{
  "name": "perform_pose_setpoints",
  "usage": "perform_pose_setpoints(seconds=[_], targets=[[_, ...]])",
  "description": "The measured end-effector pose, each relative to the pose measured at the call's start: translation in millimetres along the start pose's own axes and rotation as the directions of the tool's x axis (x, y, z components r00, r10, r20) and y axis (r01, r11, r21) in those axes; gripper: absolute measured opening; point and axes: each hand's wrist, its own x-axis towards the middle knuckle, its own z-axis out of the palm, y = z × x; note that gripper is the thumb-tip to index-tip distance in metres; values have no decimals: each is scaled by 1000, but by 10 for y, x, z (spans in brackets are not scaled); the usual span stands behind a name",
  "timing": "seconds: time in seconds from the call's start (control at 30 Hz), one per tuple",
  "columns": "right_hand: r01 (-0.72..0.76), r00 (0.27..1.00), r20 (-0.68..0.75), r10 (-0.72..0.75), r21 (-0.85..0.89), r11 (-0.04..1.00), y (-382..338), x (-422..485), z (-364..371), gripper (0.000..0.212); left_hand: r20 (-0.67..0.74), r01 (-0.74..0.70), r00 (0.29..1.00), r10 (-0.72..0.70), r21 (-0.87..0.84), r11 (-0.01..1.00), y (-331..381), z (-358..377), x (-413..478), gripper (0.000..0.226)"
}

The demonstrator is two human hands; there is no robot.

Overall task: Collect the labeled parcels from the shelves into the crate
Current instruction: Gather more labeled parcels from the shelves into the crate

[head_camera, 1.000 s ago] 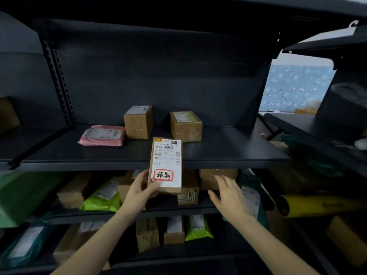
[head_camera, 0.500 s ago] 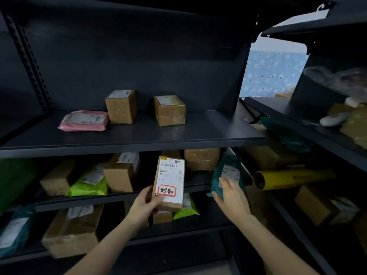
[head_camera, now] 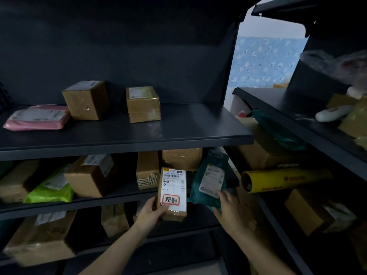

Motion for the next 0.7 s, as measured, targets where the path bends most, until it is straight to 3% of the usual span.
perform_pose_setpoints(seconds=[0.2,0.4,0.6,0.7], targets=[[164,985,81,-154,-132,978,281,147,376,81,-43,46,998,-50,-73,996,-101,311,287,54],[239,971,45,-235,-95,966,442,335,643,66,-60,39,997,-45,-101,994,-184,409,395,31],[256,960,-103,-260,-52,965,823,571,649,69,-87,32,995,-46,-158,987,-230,420,516,48],[260,958,-102,-268,-79,962,873,632,627,71,-78,18,996,-33,-180,983,-215,421,548,71]])
